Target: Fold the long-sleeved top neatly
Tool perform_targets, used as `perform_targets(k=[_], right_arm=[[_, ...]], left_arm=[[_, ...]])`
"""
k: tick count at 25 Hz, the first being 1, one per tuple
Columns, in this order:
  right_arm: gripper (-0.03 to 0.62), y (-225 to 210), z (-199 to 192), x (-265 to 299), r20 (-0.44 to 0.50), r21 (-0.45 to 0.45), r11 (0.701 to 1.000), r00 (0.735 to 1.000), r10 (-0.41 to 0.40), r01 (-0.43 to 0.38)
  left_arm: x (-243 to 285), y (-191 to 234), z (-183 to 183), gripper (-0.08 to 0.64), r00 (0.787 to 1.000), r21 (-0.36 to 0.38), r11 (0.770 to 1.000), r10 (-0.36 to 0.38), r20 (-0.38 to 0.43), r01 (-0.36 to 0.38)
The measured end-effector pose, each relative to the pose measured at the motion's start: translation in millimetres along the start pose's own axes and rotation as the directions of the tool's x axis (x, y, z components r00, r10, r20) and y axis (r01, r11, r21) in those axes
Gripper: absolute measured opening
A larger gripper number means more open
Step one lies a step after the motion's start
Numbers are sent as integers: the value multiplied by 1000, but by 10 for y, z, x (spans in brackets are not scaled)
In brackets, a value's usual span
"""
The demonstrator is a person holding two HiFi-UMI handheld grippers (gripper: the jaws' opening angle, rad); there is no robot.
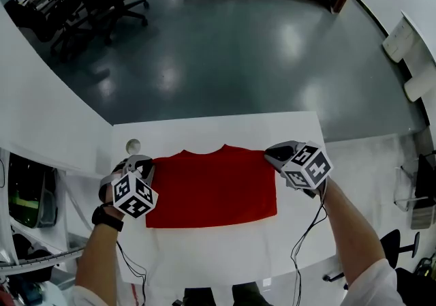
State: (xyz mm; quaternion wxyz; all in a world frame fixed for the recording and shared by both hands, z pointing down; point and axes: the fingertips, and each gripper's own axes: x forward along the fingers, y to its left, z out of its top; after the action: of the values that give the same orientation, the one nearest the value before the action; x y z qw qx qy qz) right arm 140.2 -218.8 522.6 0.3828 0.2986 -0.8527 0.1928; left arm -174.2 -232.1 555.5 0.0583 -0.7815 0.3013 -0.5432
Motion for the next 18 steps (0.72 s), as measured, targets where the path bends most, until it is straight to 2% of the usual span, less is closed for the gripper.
perform_targets(k=[1,4,6,10,12,18], right_arm=[[38,-30,-14,63,-5,0,1000,1000,-24,24],[66,-184,-116,236,-41,-16,991,990,-136,136],[118,-282,-182,286,-35,-12,983,982,-183,183],[124,-399,-83,81,60,5,964,962,-267,267],[124,-413,-20,-16,95,2,957,952,-290,291],[124,-346,-28,-55,119,17,959,951,-284,285]], left_arm=[[58,17,-33,30,1000,-12,1000,20,-20,-21],[160,92,-123,129,995,-59,995,76,-70,-80],[153,116,-167,141,994,-101,990,87,-73,-94],[81,94,-244,141,993,-119,988,91,-74,-99],[44,97,-269,141,993,-136,985,96,-67,-105],[-13,51,-292,140,994,-170,980,94,-49,-101]])
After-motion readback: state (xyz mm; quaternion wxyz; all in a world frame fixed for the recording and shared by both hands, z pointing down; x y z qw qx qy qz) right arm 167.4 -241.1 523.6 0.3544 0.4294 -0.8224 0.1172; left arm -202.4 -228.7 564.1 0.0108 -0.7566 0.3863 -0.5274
